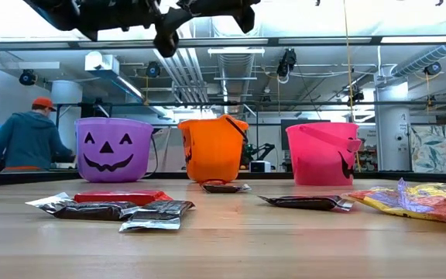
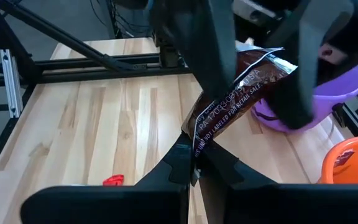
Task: Sort candy by brand, put in halloween buckets
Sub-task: Put the black candy into the violet bucket
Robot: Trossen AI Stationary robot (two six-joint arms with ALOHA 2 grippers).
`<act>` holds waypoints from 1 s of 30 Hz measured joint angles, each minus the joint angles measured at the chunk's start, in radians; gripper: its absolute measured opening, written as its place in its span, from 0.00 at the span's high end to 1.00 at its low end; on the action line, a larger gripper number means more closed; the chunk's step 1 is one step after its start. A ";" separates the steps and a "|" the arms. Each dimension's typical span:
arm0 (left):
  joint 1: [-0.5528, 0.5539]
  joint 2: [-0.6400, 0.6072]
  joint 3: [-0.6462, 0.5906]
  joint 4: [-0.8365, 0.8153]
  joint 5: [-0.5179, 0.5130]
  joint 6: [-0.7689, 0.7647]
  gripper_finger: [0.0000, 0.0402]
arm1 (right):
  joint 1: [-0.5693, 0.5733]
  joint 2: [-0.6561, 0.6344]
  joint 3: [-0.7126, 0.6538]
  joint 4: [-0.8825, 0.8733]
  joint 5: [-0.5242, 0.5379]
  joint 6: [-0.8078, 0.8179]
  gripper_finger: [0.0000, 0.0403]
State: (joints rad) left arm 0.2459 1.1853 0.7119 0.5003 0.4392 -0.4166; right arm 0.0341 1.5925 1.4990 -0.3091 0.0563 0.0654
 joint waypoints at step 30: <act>0.117 0.057 0.636 -1.614 -0.866 0.340 0.96 | -0.097 0.000 0.000 -0.155 0.050 0.283 0.54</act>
State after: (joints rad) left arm 0.3633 1.2421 1.3478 -1.1136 -0.4271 -0.0769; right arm -0.0632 1.5921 1.4990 -0.4638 0.1059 0.3479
